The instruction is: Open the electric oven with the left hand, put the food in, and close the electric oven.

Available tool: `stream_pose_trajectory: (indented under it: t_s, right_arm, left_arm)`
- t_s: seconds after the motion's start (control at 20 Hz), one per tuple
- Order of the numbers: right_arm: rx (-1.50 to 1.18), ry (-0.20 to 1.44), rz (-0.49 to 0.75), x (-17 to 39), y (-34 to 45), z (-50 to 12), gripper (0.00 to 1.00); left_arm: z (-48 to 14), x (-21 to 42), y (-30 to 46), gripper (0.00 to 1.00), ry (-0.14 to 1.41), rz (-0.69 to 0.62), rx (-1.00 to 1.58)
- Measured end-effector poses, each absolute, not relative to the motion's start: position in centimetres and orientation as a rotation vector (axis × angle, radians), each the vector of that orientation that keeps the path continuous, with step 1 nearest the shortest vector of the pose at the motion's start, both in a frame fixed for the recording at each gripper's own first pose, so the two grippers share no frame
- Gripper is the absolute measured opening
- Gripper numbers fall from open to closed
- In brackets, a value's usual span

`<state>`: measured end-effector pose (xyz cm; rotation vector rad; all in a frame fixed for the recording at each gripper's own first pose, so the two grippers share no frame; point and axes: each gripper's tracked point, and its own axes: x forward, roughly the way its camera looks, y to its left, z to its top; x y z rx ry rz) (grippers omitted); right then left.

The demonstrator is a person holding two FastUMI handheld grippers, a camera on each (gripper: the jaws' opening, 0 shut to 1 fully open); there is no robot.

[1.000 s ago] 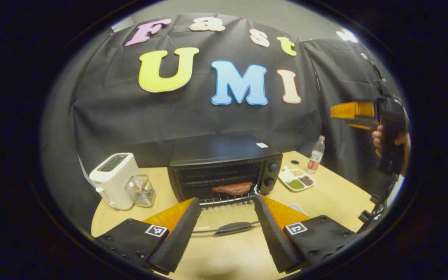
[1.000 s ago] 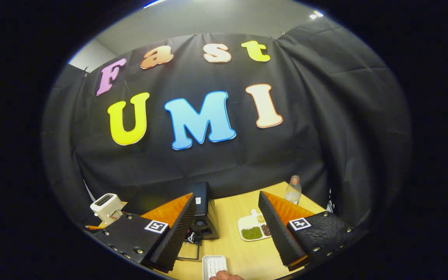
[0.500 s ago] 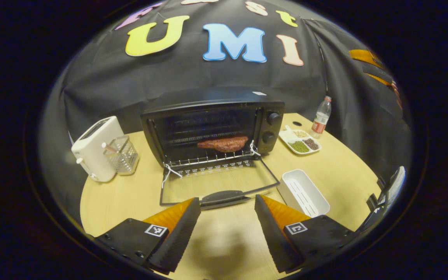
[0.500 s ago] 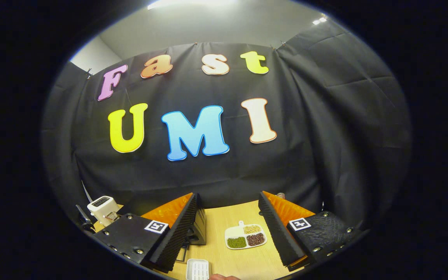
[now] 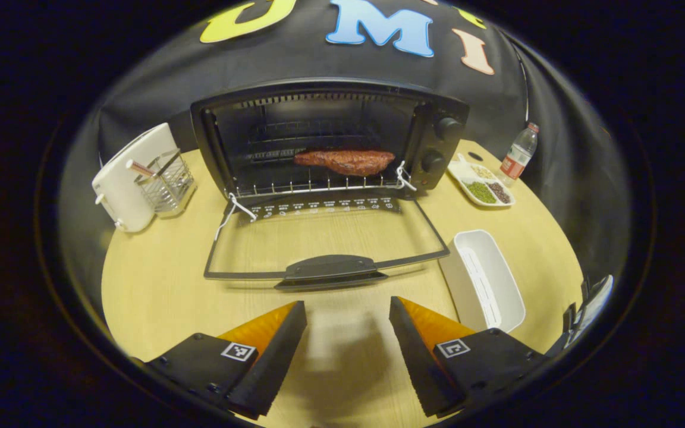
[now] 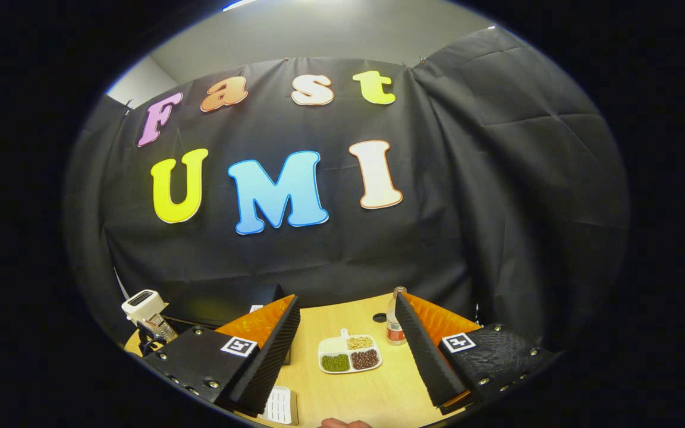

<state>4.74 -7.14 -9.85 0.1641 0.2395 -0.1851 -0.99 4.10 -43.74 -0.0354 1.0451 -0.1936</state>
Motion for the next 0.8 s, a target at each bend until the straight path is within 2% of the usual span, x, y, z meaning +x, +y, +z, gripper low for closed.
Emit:
stream_pose_trajectory:
  t_s: [0.05,0.45,0.55,0.6,0.7,0.8]
  right_arm:
    - [0.168,0.239,-0.190,4.7,-7.4,-10.0,0.97]
    - [0.195,0.264,-0.232,4.3,-9.0,-11.1,0.97]
    - [0.197,0.262,-0.234,4.1,-8.9,-11.1,0.97]
    - [0.196,0.265,-0.234,4.1,-8.9,-11.2,0.97]
    - [0.197,0.275,-0.235,4.1,-8.8,-11.6,0.97]
    - [0.200,0.282,-0.233,3.8,-8.7,-11.7,0.97]
  left_arm:
    - [-44.2,-0.9,4.3,0.95,1.066,-0.180,-0.040]
    - [-47.2,0.4,4.8,0.94,1.133,-0.153,-0.049]
    - [-47.7,0.5,4.7,0.95,1.148,-0.152,-0.056]
    - [-47.8,0.8,4.8,0.99,1.149,-0.154,-0.054]
    - [-48.2,1.0,4.7,0.94,1.161,-0.155,-0.054]
    - [-48.0,1.2,4.7,0.98,1.173,-0.144,-0.058]
